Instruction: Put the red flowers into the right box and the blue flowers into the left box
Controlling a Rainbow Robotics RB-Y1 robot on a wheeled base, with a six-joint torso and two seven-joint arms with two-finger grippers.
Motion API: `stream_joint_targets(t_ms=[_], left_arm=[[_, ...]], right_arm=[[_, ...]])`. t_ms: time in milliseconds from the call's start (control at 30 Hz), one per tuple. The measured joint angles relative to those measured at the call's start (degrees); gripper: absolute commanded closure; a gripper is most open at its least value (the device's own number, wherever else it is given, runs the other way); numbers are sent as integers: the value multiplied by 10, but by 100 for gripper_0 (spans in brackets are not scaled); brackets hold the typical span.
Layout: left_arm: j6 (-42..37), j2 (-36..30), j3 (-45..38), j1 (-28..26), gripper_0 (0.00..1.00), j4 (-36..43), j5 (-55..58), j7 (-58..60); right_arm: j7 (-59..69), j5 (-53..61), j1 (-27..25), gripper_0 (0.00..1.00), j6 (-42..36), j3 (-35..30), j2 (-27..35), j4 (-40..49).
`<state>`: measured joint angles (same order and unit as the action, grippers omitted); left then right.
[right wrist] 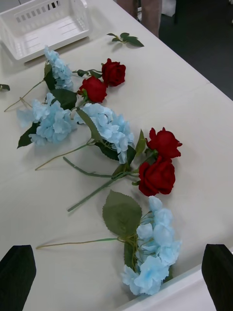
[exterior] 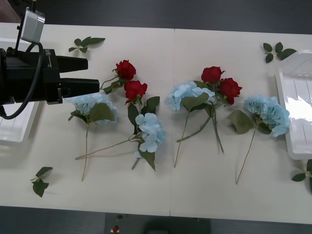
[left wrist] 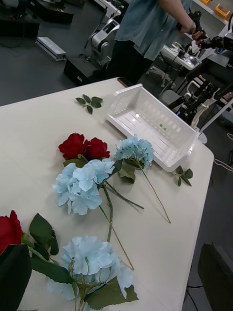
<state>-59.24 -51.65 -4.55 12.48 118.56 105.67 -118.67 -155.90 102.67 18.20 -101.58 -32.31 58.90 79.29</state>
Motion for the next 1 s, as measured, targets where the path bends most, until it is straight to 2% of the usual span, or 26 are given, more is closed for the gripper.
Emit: stream_joint_targets(t_ms=[200,367,567,667,867,1000], left_arm=[[0,10,17,-34,0,0,29,0],[-27,-3,-18,-40,0,0,38,8],[-66,-69,-60,-40,0,-1,48,178],[-82,-99,-65,-40,0,-2,30,228],[-111,-116,-65,-41,0,-30,-29,305],[-112,-116,-65,-55,0,-36,-82,334]], right_arm=[[0,0,-1,0,-2,15,-1,0],[0,0,-1,0,5,49,-1,5],[0,-22,-1,0,22,73,-1,31],[9,-49,-1,0,53,92,-1,49],[207,-100,-1,0,104,162,-1,56],[268,-127,-1,0,123,201,-1,56]])
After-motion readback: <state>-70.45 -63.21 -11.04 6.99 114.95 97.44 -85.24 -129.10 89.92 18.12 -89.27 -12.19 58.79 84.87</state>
